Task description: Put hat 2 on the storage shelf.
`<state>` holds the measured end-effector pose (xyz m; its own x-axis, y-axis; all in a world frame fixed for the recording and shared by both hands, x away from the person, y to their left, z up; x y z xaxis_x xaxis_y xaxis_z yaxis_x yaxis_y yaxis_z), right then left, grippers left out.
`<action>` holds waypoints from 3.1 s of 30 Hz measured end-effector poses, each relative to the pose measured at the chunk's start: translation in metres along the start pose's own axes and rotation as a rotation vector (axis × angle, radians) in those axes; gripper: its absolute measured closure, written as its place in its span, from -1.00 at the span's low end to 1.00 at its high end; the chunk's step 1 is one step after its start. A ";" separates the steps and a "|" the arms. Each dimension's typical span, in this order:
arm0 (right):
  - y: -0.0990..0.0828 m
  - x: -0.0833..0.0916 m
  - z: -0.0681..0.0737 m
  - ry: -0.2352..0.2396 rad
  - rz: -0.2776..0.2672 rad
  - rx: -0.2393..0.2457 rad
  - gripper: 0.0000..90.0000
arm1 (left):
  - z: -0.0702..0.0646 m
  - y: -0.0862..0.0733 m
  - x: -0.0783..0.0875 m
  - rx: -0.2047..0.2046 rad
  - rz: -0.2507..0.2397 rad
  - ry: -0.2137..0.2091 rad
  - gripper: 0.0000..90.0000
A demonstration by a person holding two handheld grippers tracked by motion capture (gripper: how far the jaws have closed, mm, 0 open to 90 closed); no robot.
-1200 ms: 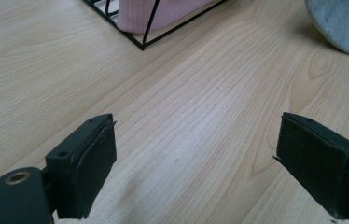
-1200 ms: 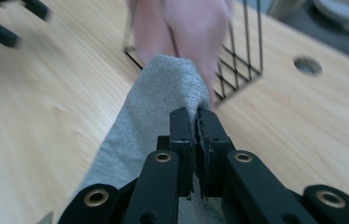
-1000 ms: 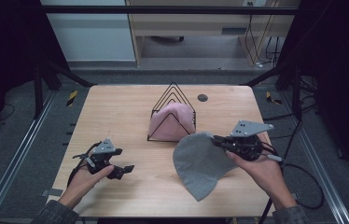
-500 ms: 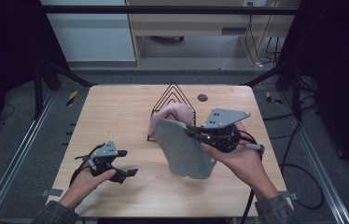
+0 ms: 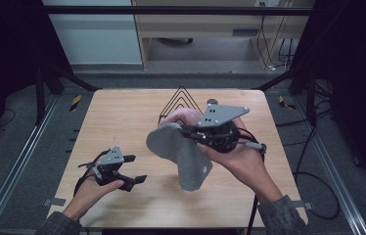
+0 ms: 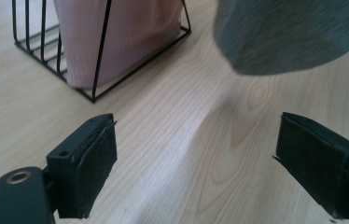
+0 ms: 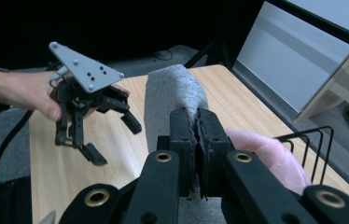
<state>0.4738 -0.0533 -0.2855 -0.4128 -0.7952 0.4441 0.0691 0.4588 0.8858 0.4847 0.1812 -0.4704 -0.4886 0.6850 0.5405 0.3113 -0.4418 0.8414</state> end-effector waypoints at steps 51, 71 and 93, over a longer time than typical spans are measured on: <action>-0.009 0.032 -0.046 -0.137 -0.057 -0.189 0.92 | -0.001 0.163 0.030 -0.094 -0.042 0.064 0.92; 0.026 0.055 -0.073 -0.195 -0.126 -0.208 0.92 | 0.009 0.225 0.049 -0.130 -0.078 0.092 0.92; 0.043 0.051 -0.128 -0.264 -0.172 -0.229 0.92 | 0.040 0.285 0.039 -0.143 -0.153 0.123 0.93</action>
<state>0.5715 -0.1246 -0.2071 -0.6532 -0.7100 0.2630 0.1672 0.2035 0.9647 0.5869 0.1059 -0.2095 -0.6194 0.6786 0.3949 0.1120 -0.4215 0.8999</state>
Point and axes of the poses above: each handheld gripper's, and its own axes: x roughly backward along the jaws, y roughly out of its top, z roughly to its left, the point moved 6 cm from there along -x, roughly forward along the jaws, and after that the axes turned 5 degrees about y, right-handed, at the moved point
